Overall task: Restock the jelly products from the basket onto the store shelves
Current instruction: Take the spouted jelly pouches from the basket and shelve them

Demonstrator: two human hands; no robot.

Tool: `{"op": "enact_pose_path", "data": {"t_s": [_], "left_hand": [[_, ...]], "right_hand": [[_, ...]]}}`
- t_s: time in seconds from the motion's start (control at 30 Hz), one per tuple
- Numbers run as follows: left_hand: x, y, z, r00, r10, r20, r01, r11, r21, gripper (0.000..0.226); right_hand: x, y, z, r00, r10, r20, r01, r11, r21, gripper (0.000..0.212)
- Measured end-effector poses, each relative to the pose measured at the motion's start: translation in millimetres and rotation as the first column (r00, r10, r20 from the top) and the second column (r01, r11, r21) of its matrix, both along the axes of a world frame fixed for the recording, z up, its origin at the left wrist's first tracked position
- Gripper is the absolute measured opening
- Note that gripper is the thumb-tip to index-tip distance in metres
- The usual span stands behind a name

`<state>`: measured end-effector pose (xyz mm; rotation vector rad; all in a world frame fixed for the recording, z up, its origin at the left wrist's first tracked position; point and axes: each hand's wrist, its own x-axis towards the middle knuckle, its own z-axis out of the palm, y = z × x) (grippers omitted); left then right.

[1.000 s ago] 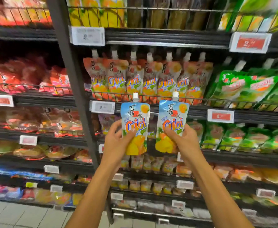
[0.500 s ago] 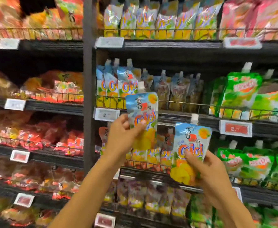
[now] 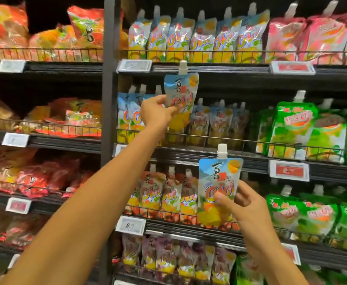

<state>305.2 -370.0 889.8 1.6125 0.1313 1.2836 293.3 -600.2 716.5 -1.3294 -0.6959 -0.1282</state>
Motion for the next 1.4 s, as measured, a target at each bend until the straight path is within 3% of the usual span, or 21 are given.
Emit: {"op": "enact_pose_path", "data": {"t_s": [0.2,0.4,0.5,0.7,0.8,1.03,1.2,1.3,1.4], "left_hand": [[12.5,3.5,-17.0,0.992,0.112,-0.059,-0.109,0.992,0.062,0.036],[10.4,8.1,-29.7,0.958,0.281,-0.049,-0.268,0.946,0.181,0.046],[11.6,11.0,-33.2,0.956,0.290,-0.038,-0.276,0.938,0.208,0.044],[9.8,22.2,-38.8,0.919,0.393,-0.038,-0.359,0.872,0.332,0.042],[7.9,26.5,-44.1,0.936,0.341,-0.081,-0.304,0.904,0.301,0.046],[-8.9,32.1,-58.1,0.931,0.358,-0.066,-0.307,0.870,0.386,0.017],[-21.7,18.1,-76.5,0.980,0.185,-0.076,-0.152,0.935,0.321,0.008],[-25.9,4.6,-97.1,0.992,0.071,-0.107,-0.041,0.964,0.262,0.007],[-27.6,-10.6,-121.5,0.987,-0.043,-0.158,0.076,0.974,0.215,0.008]], "right_hand": [[3.6,-4.2,7.4,1.000,-0.005,0.014,0.005,1.000,0.004,0.042],[13.1,4.7,43.8,0.999,-0.019,0.034,0.015,0.994,0.109,0.053],[21.1,18.1,74.5,0.997,-0.045,0.064,0.033,0.986,0.165,0.045],[42.1,56.0,132.7,0.976,-0.188,0.108,0.149,0.944,0.294,0.035],[52.4,76.2,152.4,0.954,-0.273,0.124,0.223,0.923,0.315,0.037],[75.0,108.1,161.1,0.918,-0.342,0.203,0.335,0.940,0.069,0.039],[80.5,115.0,158.0,0.912,-0.339,0.233,0.373,0.920,-0.122,0.022],[82.4,116.4,160.8,0.895,-0.378,0.238,0.433,0.864,-0.256,0.022],[86.7,116.5,166.3,0.851,-0.438,0.290,0.524,0.749,-0.407,0.020]]}}
